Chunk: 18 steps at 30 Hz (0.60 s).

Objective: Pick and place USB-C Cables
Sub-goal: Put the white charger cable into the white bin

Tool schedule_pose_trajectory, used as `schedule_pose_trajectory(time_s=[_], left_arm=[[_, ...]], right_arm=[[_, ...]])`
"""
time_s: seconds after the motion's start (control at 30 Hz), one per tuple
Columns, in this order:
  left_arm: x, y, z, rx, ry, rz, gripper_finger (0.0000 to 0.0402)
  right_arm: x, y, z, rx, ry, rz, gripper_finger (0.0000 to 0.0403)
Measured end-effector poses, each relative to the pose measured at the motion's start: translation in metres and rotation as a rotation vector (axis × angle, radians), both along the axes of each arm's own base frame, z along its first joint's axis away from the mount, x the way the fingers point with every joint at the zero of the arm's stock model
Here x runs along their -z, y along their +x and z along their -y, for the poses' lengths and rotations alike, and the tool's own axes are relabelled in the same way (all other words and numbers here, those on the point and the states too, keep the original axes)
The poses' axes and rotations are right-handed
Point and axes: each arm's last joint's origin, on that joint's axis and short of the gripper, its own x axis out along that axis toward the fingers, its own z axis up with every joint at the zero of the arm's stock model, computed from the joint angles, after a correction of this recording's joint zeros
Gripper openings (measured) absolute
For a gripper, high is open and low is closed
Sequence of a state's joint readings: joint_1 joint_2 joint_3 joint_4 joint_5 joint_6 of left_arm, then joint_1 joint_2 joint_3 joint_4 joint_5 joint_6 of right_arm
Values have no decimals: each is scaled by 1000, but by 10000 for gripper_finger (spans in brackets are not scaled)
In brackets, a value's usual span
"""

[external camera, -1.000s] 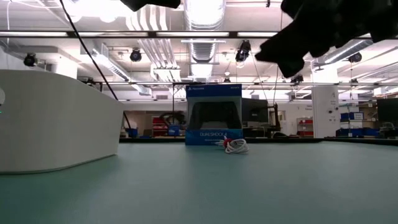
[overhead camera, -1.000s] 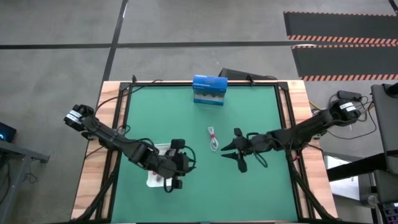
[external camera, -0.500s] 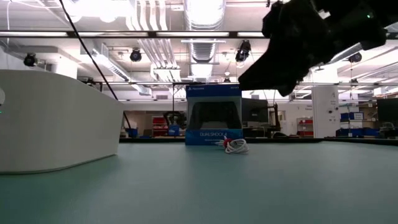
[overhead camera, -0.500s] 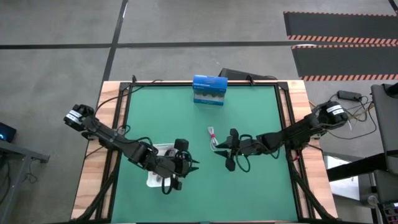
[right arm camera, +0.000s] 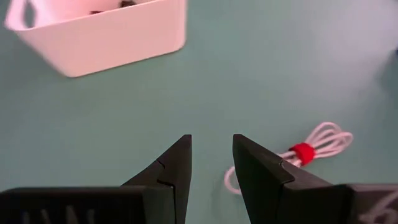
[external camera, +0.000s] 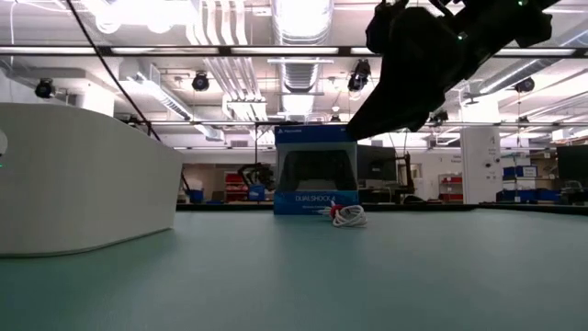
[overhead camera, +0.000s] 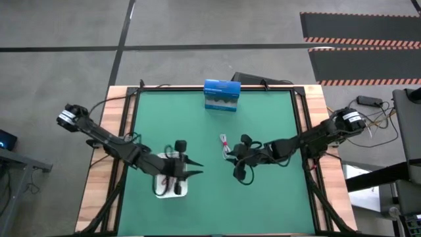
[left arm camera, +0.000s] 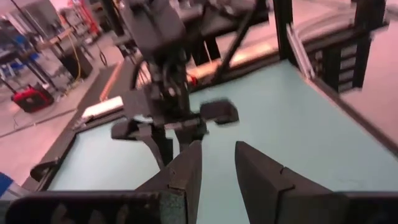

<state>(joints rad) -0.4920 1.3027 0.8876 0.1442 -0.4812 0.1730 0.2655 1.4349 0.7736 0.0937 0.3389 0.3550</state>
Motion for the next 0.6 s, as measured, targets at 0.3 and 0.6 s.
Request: schedule_pose_trajectory(time_s=[0.3,0.6], left_arm=[[0,-30,-17,5,-45,174,81],[-12,-44,-25,-14,-6,253,81]], right_arm=[[1,3,22,133,3,-20,107],[4,5,33,136,-21,-41,157]])
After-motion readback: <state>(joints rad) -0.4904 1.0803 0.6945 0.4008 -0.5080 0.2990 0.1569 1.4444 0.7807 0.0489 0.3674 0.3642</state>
